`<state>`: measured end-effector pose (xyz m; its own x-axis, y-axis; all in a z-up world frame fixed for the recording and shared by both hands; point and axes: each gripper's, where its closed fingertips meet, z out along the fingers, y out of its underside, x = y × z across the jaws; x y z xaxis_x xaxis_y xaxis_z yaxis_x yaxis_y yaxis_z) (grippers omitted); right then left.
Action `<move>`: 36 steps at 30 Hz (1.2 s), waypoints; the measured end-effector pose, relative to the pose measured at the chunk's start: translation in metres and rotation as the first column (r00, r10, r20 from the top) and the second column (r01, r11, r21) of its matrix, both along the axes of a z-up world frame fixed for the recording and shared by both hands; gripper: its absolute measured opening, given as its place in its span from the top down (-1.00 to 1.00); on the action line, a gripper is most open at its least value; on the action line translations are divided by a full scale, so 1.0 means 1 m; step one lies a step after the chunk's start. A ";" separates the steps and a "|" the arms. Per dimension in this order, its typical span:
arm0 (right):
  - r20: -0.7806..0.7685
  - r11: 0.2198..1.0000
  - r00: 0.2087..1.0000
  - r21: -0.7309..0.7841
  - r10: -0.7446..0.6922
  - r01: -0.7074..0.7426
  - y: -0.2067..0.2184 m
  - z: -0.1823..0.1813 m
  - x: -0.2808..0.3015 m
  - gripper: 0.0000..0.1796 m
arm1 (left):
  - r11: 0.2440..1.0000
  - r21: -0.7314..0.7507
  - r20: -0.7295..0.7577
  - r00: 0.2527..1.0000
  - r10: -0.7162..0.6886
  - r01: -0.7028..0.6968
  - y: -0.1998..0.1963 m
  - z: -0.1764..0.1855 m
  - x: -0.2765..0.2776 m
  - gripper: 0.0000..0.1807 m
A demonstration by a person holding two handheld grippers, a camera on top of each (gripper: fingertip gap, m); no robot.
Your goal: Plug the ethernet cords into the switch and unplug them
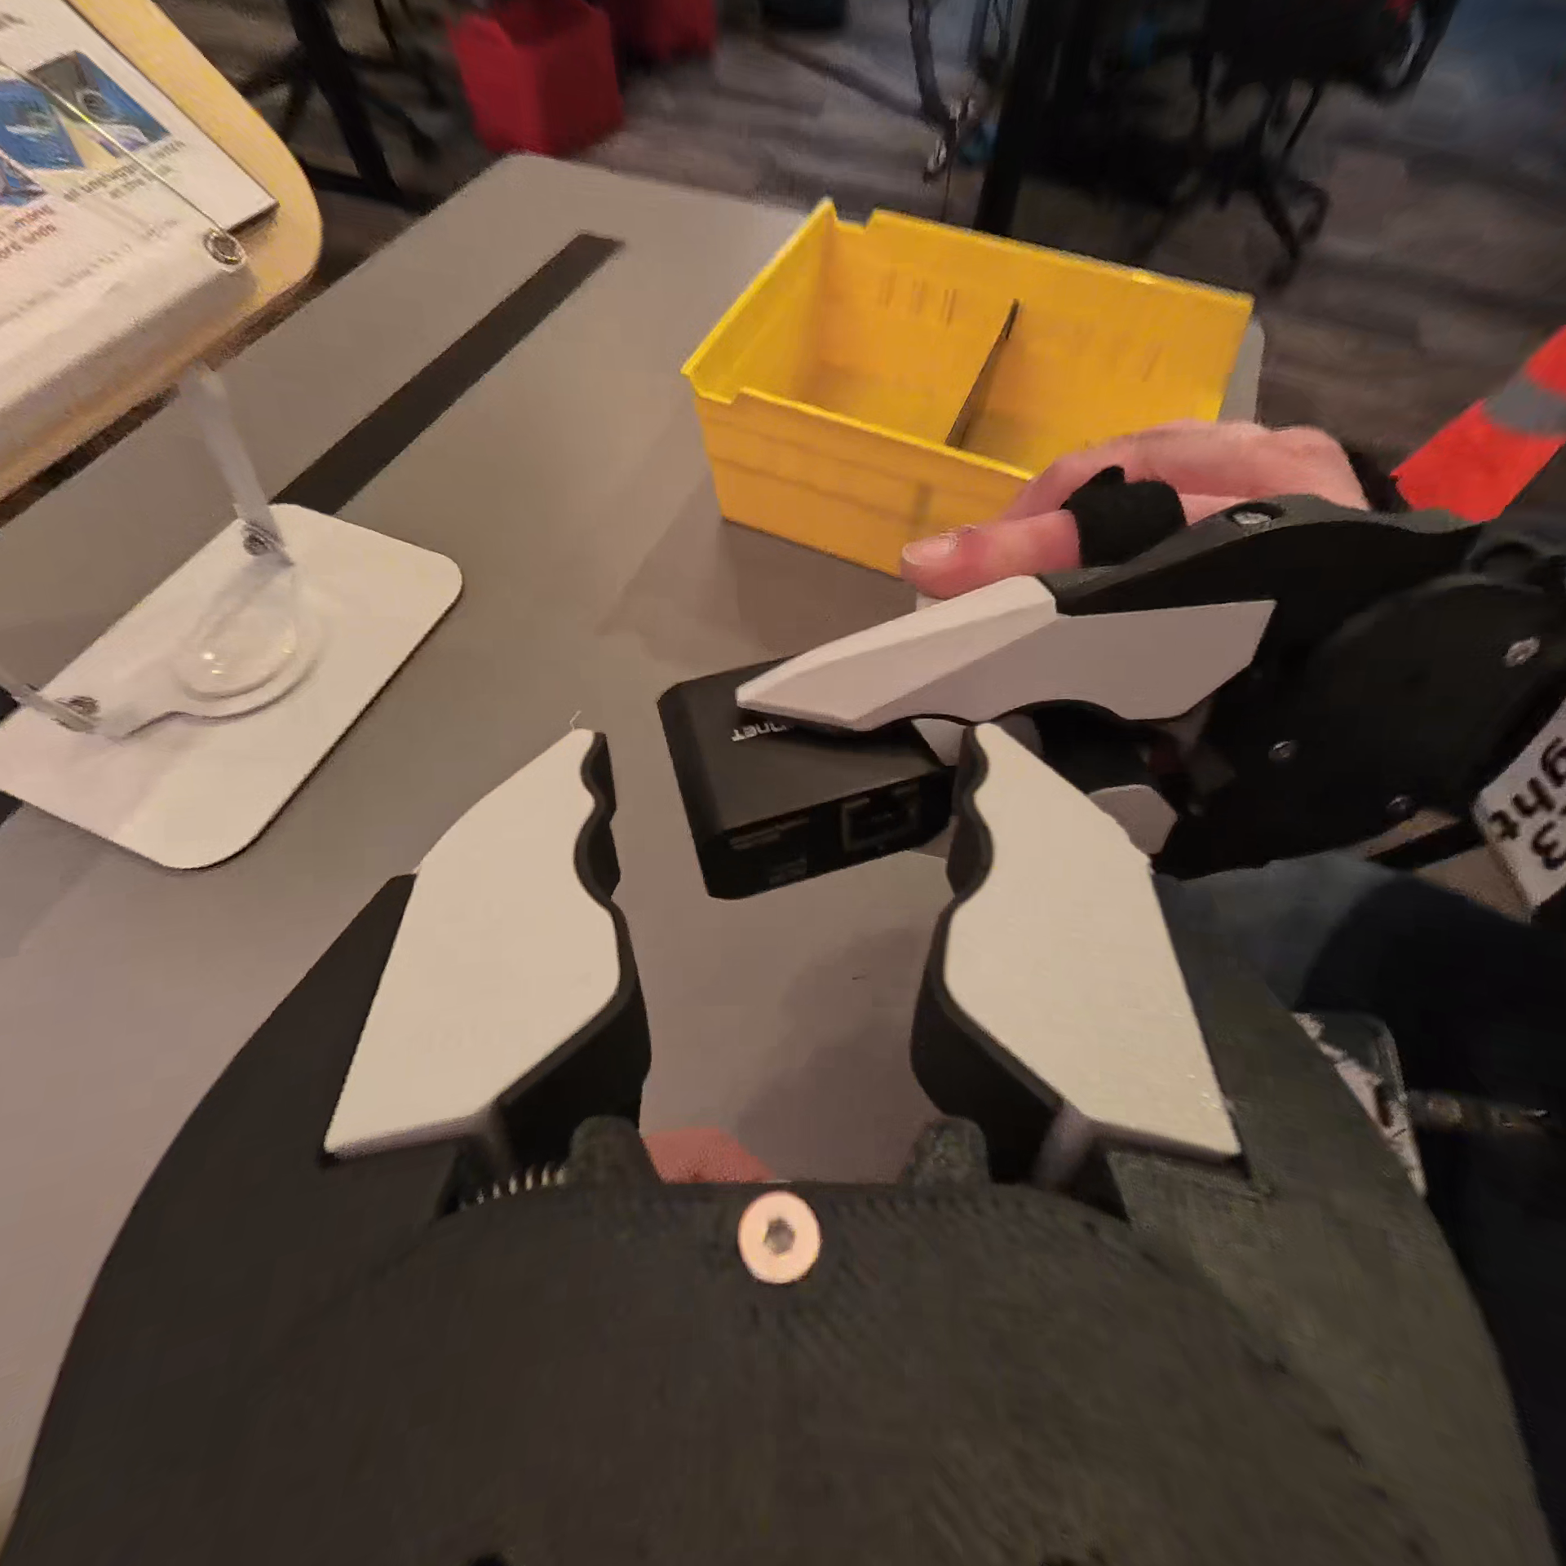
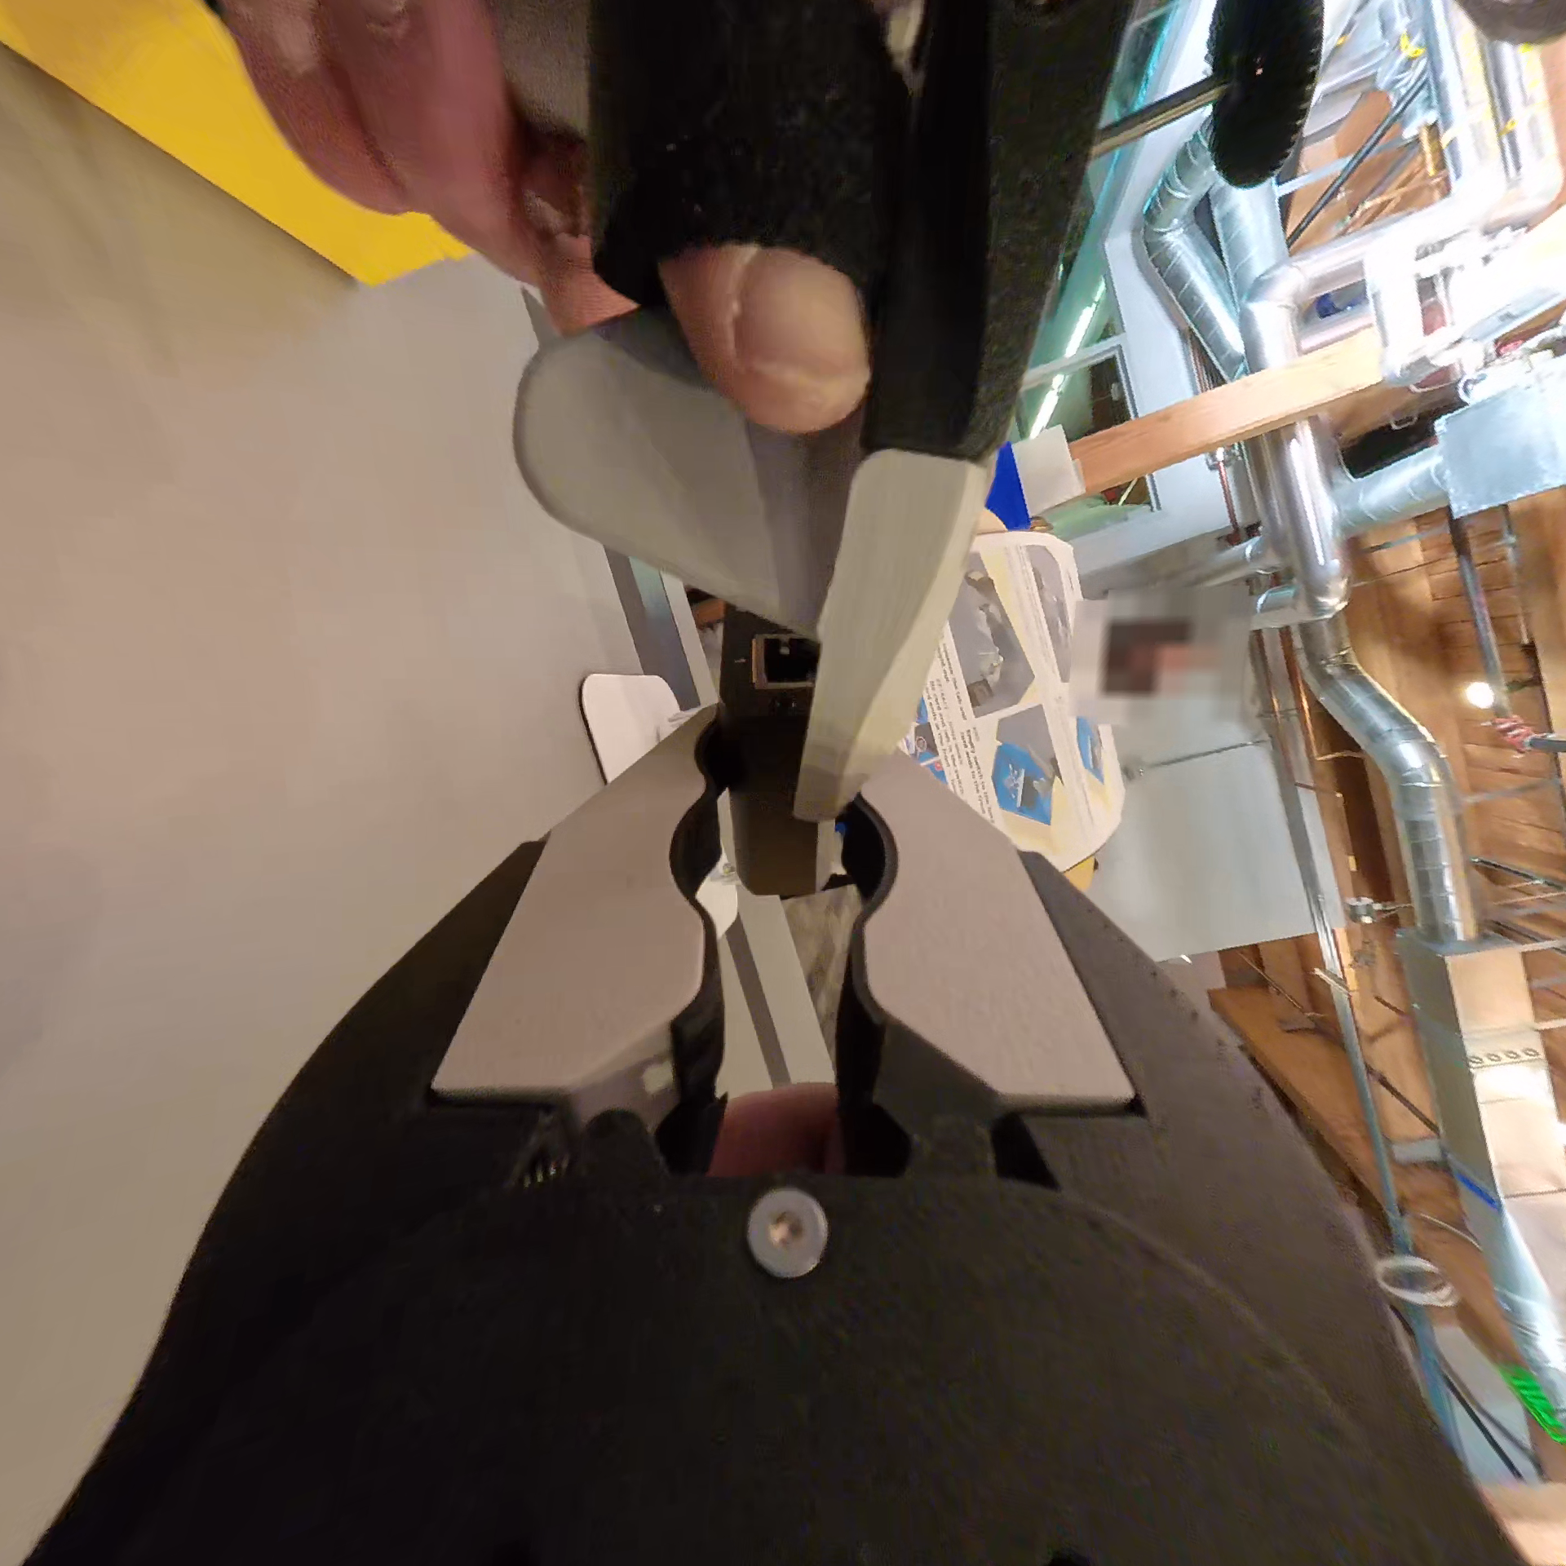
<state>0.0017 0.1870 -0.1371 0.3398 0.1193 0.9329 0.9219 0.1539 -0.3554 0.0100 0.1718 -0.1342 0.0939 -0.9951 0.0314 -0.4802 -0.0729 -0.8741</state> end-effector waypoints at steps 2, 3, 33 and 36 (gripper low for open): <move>-0.004 1.000 1.000 0.006 -0.018 0.018 -0.001 0.001 0.001 0.75 | 0.997 -0.073 0.046 0.999 -0.015 0.018 -0.007 -0.002 0.000 0.30; 0.000 1.000 1.000 0.010 -0.024 0.024 -0.001 0.002 0.001 0.75 | 0.997 -0.080 0.065 0.998 -0.012 0.017 -0.008 -0.002 -0.001 0.32; -0.862 0.515 0.435 -0.257 0.261 -0.818 -0.065 0.008 -0.039 0.29 | 0.845 0.038 0.257 0.812 -0.525 0.534 -0.069 0.017 -0.026 0.32; -0.902 0.487 0.346 -0.186 0.260 -0.853 -0.069 0.018 -0.041 0.30 | 0.837 0.033 0.305 0.792 -0.528 0.546 -0.071 0.024 -0.028 0.32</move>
